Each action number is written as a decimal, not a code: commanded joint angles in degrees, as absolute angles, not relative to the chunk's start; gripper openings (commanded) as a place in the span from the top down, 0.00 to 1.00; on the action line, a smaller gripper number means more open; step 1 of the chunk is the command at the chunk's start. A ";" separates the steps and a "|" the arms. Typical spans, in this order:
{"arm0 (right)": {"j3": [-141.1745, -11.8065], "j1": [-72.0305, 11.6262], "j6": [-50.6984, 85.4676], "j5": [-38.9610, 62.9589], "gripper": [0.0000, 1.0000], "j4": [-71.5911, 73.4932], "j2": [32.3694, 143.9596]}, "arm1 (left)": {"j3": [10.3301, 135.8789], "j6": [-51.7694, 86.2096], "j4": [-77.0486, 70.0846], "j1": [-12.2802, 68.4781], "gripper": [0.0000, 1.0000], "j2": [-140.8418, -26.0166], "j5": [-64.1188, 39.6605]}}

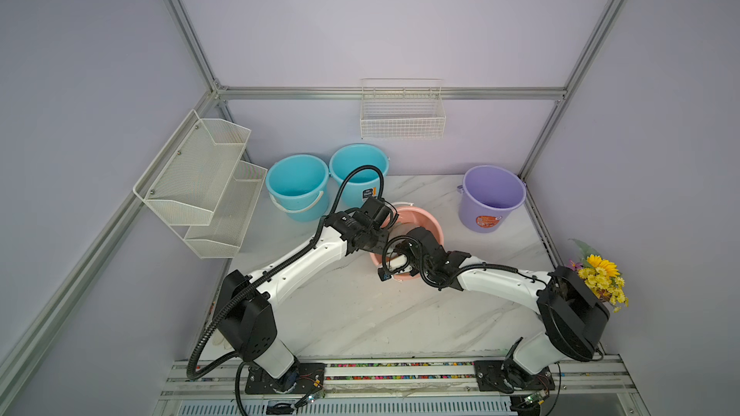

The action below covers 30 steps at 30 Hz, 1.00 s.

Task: Wipe the inside of the bucket with a cloth
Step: Wipe the dirt from the inside of the bucket.

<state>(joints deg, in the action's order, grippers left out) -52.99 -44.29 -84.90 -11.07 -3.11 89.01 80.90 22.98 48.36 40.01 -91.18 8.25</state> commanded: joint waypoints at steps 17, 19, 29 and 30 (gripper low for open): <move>-52.03 -41.63 -93.88 -11.07 1.00 5.67 93.50 | 82.97 21.62 51.80 41.49 1.00 -88.18 -6.68; -52.64 -41.33 -93.62 -14.06 1.00 5.41 95.05 | 83.49 21.95 52.73 41.46 1.00 -88.20 -5.79; -60.52 -43.54 -74.45 -12.38 1.00 -36.72 92.23 | 84.02 22.35 54.54 41.47 1.00 -88.50 0.05; -60.93 -43.61 -73.96 -9.77 1.00 -38.96 91.75 | 84.07 22.17 54.26 41.48 1.00 -88.59 -0.04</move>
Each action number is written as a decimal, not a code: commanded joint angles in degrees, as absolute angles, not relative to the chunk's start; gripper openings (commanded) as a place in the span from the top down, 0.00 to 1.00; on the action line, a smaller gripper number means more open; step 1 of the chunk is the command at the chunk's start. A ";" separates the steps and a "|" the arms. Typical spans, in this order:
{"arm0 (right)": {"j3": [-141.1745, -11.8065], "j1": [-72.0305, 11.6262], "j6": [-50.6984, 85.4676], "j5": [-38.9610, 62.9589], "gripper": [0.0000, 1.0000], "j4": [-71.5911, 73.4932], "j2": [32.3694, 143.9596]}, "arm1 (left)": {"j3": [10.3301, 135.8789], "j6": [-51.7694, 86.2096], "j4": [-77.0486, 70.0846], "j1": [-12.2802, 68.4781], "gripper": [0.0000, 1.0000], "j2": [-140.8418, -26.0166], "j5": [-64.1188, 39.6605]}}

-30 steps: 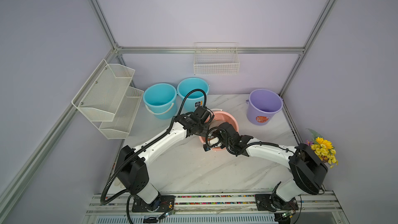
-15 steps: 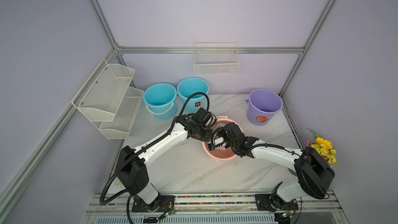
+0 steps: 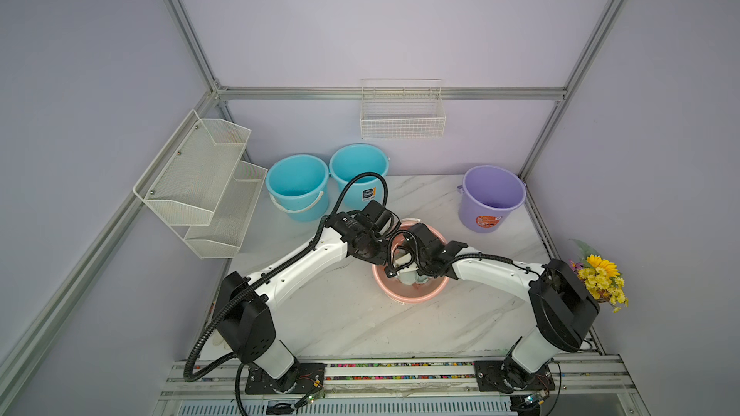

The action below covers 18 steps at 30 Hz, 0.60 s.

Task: Wipe the inside of the bucket with a cloth
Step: Wipe the dirt from the inside of the bucket.

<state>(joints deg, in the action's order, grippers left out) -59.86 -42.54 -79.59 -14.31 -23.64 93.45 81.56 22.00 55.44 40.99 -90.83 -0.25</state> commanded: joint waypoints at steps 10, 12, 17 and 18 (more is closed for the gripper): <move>-55.63 -43.61 -73.76 10.34 1.00 -24.28 90.81 | 84.00 20.83 50.15 42.41 1.00 -88.11 -3.73; -53.86 -43.68 -73.60 11.16 1.00 -15.67 90.82 | 84.03 20.66 49.76 42.70 1.00 -88.24 -4.74; -51.26 -43.76 -75.48 8.00 1.00 1.61 92.80 | 84.44 20.65 49.50 43.39 1.00 -88.84 -5.88; -50.43 -43.76 -76.52 6.41 1.00 5.60 93.17 | 84.58 20.65 49.54 43.50 1.00 -88.88 -5.97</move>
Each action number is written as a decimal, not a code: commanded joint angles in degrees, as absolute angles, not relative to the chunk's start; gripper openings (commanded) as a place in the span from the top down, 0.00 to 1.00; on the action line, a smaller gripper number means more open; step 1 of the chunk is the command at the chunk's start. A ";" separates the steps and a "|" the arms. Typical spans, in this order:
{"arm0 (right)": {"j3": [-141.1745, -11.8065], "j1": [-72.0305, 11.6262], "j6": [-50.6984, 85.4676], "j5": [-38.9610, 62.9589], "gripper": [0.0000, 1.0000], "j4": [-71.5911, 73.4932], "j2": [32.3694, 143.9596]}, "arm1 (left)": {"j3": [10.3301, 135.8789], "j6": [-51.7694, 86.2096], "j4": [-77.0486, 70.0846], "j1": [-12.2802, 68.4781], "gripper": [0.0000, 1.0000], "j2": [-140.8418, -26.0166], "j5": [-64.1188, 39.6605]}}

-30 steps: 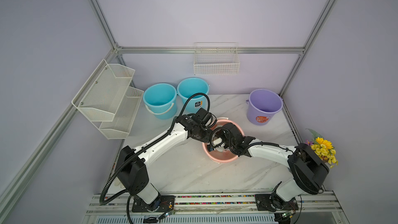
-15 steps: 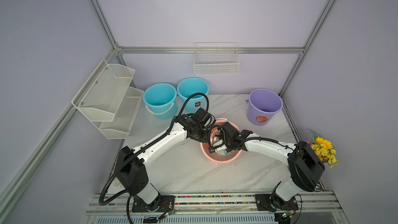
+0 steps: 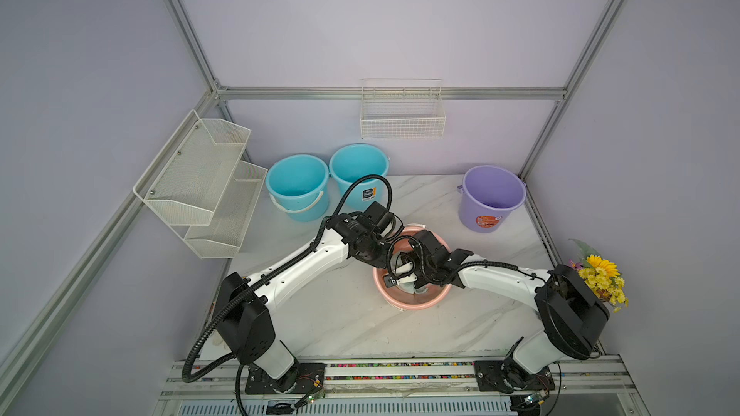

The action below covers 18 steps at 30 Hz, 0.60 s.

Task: Wipe the inside of the bucket with a cloth
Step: Wipe the dirt from the inside of the bucket.

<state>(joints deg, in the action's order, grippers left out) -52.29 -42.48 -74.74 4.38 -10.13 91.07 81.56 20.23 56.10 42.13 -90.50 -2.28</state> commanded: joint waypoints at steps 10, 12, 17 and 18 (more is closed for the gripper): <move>-49.30 -43.73 -89.56 -11.07 1.00 17.64 95.89 | 84.72 21.49 50.61 44.74 1.00 -88.46 -5.49; -49.54 -43.75 -90.91 -13.81 1.00 15.56 95.38 | 84.78 21.65 51.21 44.83 1.00 -88.33 -4.99; -50.95 -43.89 -93.03 -21.01 1.00 6.28 93.94 | 84.73 21.88 52.62 44.89 1.00 -88.33 -3.52; -51.18 -44.02 -92.91 -21.98 1.00 3.93 93.64 | 84.71 21.89 52.81 44.91 1.00 -88.25 -3.30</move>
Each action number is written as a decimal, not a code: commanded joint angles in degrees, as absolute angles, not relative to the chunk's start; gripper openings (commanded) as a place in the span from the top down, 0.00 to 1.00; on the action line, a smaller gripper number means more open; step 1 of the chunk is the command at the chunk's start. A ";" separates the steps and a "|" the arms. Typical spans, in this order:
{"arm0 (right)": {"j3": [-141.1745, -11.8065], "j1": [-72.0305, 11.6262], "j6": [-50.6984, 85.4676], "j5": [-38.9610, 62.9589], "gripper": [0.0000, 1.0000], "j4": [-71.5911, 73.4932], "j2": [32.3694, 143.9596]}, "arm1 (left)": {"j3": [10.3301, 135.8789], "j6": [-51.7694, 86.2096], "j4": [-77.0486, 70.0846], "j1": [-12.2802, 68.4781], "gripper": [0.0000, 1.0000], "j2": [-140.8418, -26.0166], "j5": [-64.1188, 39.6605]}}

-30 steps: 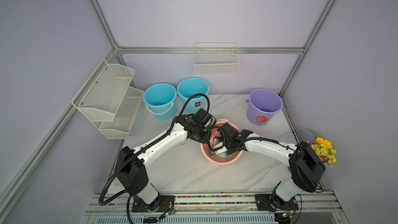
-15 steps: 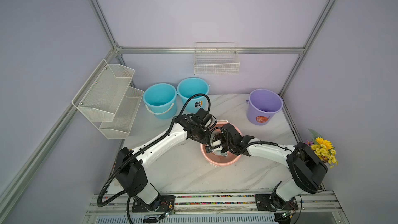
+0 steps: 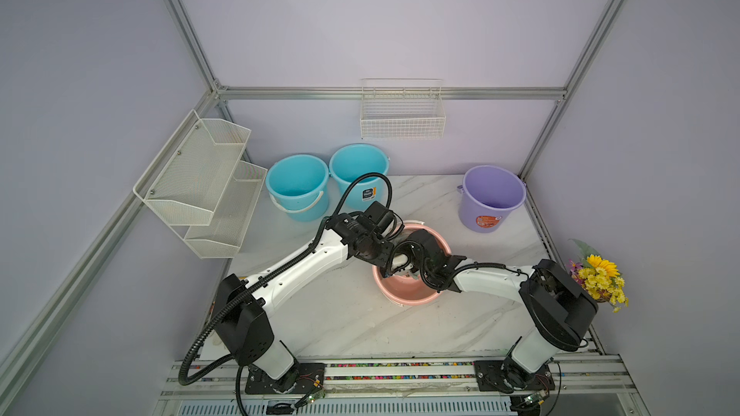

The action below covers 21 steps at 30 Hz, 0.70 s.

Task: Wipe the inside of the bucket with a cloth
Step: Wipe the dirt from the inside of the bucket.

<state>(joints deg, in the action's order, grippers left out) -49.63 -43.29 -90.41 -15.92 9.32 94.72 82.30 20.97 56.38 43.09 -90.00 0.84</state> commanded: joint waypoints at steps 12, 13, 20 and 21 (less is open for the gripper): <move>-59.92 -46.09 -77.80 -17.23 1.00 -38.51 93.12 | 84.60 22.05 53.00 44.91 1.00 -88.87 -1.31; -60.19 -46.14 -76.74 -14.63 1.00 -40.30 93.21 | 84.60 22.06 52.79 44.93 1.00 -88.86 -1.36; -59.96 -46.23 -72.35 -1.19 1.00 -40.61 94.36 | 84.22 22.40 51.88 44.91 1.00 -88.98 -2.06; -59.49 -46.28 -72.01 0.79 1.00 -38.49 94.31 | 84.05 22.52 51.62 44.98 1.00 -88.95 -2.26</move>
<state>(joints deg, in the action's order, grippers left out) -60.10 -45.65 -75.09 -8.19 -35.92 93.14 82.30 20.86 58.02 44.25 -90.11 0.19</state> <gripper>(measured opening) 0.048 0.145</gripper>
